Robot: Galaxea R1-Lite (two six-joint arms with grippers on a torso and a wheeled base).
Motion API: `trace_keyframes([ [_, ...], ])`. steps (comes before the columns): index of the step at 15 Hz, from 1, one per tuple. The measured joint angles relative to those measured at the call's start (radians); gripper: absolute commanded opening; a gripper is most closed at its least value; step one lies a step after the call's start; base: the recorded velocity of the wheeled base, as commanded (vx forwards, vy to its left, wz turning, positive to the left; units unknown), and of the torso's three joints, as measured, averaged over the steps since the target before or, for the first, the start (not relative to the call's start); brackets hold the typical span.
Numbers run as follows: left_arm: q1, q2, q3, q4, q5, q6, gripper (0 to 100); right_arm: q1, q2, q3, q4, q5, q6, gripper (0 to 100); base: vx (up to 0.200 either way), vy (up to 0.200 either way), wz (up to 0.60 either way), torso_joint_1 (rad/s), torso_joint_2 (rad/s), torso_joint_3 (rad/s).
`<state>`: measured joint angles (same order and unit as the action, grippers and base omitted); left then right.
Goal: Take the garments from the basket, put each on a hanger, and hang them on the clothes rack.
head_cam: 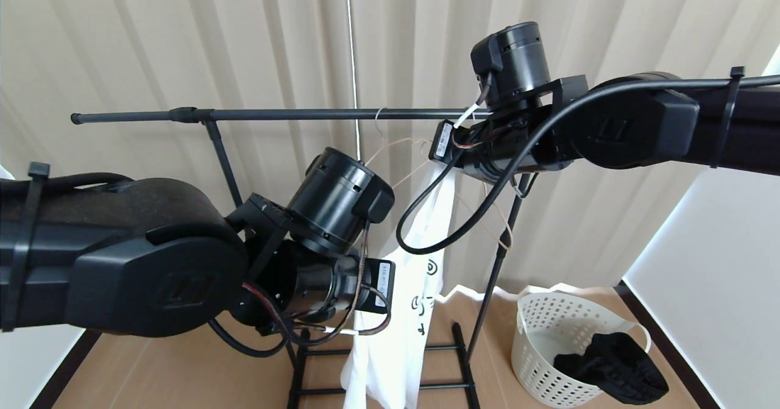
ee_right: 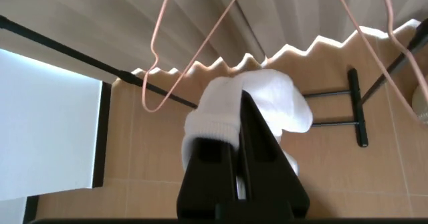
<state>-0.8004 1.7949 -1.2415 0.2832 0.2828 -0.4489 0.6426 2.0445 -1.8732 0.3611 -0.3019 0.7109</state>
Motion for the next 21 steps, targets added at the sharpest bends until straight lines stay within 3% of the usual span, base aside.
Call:
trace_keyframes([
  [6,0.115,0.042,-0.122,-0.004,0.137,-0.020,0,-0.009,-0.182,0.253,-0.010,0.038,0.026,0,0.000,0.000,0.00,0.000,0.00,0.000],
  [9,0.136,0.068,-0.172,-0.063,0.141,-0.047,0,-0.011,-0.245,0.317,0.001,0.030,-0.014,0,0.000,0.000,0.00,0.000,0.00,0.000],
  [14,0.126,0.073,-0.192,-0.233,0.136,-0.017,0,-0.005,-0.292,0.406,-0.001,-0.037,-0.130,0,0.000,0.000,0.00,0.000,0.00,0.000],
  [16,0.116,0.063,-0.207,-0.254,0.134,-0.012,0,-0.004,-0.293,0.437,-0.004,-0.046,-0.155,0,0.000,0.000,0.00,0.000,0.00,0.000],
  [17,0.115,0.058,-0.213,-0.255,0.135,-0.009,0,-0.003,-0.293,0.451,-0.008,-0.046,-0.167,100,0.000,0.000,0.00,0.000,0.00,0.000],
  [21,0.103,0.044,-0.241,-0.256,0.136,0.003,0,-0.003,-0.293,0.518,-0.013,-0.045,-0.253,100,0.000,0.000,0.00,0.000,0.00,0.000],
])
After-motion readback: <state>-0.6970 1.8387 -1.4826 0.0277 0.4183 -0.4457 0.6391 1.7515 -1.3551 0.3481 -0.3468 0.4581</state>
